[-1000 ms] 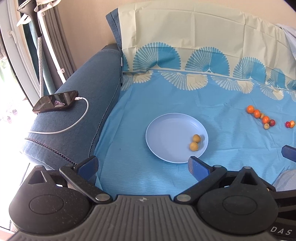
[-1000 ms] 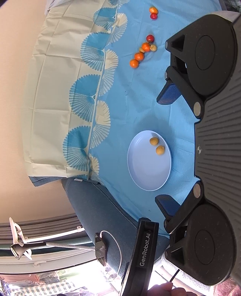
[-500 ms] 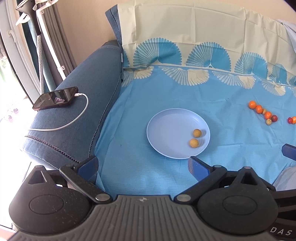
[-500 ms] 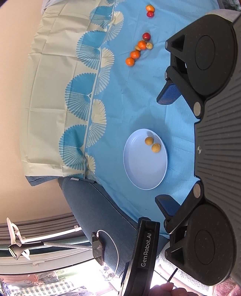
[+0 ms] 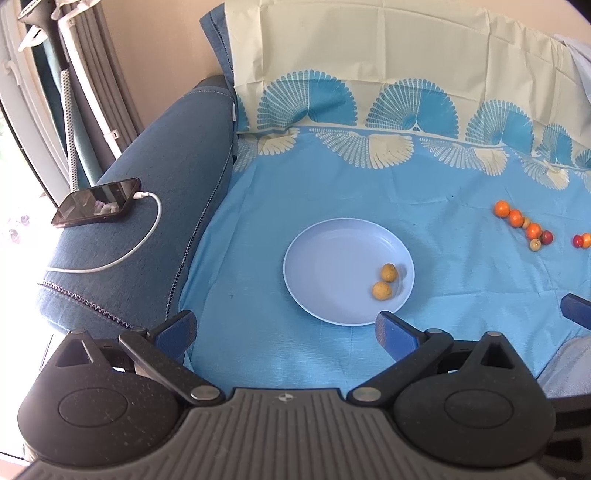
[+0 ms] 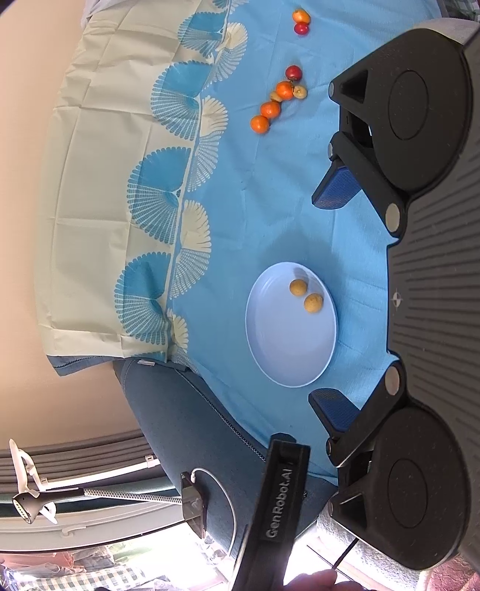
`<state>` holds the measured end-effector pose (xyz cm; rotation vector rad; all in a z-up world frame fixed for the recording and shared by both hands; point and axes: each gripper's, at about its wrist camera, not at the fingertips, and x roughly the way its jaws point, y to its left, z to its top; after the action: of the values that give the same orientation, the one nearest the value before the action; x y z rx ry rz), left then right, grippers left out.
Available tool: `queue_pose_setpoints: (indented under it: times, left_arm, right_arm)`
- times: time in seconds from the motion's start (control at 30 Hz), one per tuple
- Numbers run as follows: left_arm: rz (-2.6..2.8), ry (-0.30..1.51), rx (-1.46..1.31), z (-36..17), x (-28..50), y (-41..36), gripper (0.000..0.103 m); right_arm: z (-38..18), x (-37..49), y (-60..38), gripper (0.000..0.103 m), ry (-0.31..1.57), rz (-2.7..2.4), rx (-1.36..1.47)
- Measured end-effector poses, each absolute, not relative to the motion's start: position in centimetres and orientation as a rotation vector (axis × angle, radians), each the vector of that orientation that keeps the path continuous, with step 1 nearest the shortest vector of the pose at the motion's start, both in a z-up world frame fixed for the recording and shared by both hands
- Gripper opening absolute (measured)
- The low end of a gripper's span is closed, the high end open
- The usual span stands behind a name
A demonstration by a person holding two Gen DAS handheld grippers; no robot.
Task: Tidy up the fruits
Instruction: 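Lift both tools back from the plate, then grasp an orange with the left gripper while the right grasps a red tomato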
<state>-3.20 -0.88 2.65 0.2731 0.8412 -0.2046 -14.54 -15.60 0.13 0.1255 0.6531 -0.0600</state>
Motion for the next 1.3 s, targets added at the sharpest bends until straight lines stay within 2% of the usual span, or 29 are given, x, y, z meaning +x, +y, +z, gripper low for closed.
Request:
queue_pose_setpoints:
  times: [0.33,0.53,0.73,0.87,1.03,1.2,1.3]
  left_arm:
    - [-0.196,0.872,0.305,1.7,-2.7,-2.2,0.103]
    - [-0.228,0.907,0.307,1.8,-0.7,-6.2,0.103]
    - [-0.321,0.873,0.338,1.2,2.6,-15.4,0.103]
    - [-0.424,0.833,0.396,-0.9,5.2,-23.2,0.103]
    - [-0.560,0.859,0.505,-6.3,9.5,-32.9,0.103]
    - [-0.657,0.926,0.574,-11.7,13.4,-40.8,0.103]
    - [-0.673,0.922,0.640,-14.8,14.8,-44.4,0.103]
  right_arm:
    - [-0.8,-14.8,-17.4,0.102,0.642,-0.046,0.193]
    - [-1.6,-14.7,-22.0,0.102,0.615,-0.136,0.275]
    - [-2.9,-15.3,-32.3,0.102,0.532,-0.411,0.325]
    - [-5.3,-15.3,-40.8,0.102,0.504,-0.587,0.402]
    - [-10.7,-13.1,-50.5,0.102,0.558,-0.722,0.552]
    - [-16.4,-9.2,-55.9,0.102,0.607,-0.772,0.636]
    - [-19.2,-6.9,-58.1,0.098,0.626,-0.759,0.654]
